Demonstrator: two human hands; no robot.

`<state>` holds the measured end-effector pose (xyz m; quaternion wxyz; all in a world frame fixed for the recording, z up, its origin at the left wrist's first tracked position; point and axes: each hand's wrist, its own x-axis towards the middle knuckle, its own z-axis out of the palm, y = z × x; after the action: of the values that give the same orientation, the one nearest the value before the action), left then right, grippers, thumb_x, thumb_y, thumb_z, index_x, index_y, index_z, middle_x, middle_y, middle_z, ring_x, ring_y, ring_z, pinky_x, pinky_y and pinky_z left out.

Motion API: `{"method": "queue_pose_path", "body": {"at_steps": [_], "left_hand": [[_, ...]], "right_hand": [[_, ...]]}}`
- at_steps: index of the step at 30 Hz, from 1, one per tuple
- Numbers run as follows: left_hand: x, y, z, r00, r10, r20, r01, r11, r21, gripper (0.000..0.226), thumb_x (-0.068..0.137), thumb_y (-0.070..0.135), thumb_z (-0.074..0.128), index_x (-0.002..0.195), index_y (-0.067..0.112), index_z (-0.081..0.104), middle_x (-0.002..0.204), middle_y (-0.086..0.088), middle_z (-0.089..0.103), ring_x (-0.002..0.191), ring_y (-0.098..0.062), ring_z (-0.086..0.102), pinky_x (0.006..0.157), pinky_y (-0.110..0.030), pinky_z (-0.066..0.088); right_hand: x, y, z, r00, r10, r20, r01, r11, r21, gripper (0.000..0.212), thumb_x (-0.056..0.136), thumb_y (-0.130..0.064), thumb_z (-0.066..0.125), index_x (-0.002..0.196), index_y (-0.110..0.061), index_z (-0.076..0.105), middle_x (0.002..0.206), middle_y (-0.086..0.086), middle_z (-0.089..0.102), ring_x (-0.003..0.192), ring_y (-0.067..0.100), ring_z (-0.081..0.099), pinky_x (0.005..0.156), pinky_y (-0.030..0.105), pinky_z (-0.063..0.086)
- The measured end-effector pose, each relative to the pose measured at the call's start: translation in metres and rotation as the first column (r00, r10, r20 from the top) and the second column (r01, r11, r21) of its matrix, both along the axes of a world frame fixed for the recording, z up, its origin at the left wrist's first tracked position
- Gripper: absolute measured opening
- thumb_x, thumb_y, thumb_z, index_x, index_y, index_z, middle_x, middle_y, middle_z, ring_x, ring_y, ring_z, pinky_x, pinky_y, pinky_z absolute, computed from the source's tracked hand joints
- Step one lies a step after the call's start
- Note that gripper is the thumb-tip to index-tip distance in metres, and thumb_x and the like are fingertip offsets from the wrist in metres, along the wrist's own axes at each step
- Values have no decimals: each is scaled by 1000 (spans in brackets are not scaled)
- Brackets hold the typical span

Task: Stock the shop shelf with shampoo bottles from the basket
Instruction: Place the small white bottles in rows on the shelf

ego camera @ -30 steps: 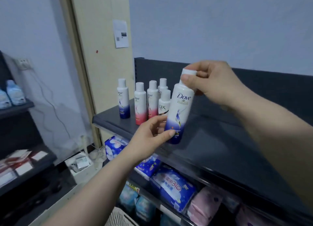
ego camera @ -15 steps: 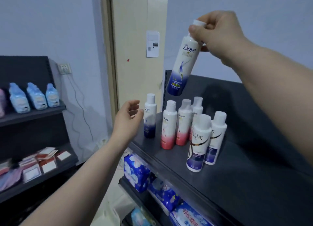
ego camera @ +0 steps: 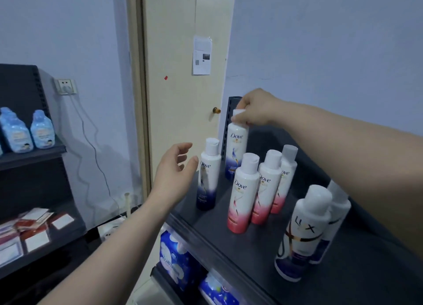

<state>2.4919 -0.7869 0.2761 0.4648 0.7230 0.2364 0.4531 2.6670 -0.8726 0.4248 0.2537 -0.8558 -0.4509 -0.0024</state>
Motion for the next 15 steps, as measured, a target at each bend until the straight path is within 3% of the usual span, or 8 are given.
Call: {"method": "queue_pose_path", "body": {"at_steps": [5, 11, 15], "left_hand": [[8, -1, -9, 1000, -21, -14, 21, 1000, -22, 29, 92, 18, 59, 121, 23, 56, 122, 7, 57, 112, -13, 55, 97, -30, 46], [11, -5, -17, 999, -34, -11, 33, 999, -39, 31, 90, 17, 62, 121, 19, 57, 121, 5, 59, 113, -14, 57, 87, -19, 45], [7, -9, -18, 998, -30, -49, 30, 1000, 1, 30, 91, 18, 62, 120, 22, 56, 122, 6, 59, 112, -11, 56, 90, -22, 46]], "right_hand": [[0, 7, -21, 999, 4, -33, -8, 991, -131, 34, 75, -23, 75, 95, 4, 69, 91, 17, 73, 72, 22, 63, 83, 41, 55], [-4, 7, -39, 999, 21, 48, -11, 983, -185, 38, 76, -34, 77, 96, -3, 66, 89, 8, 73, 89, 24, 69, 80, 36, 54], [-4, 6, -42, 996, 33, 82, -14, 975, -222, 38, 77, -40, 77, 95, -11, 61, 93, 4, 68, 91, 22, 65, 76, 32, 52]]}}
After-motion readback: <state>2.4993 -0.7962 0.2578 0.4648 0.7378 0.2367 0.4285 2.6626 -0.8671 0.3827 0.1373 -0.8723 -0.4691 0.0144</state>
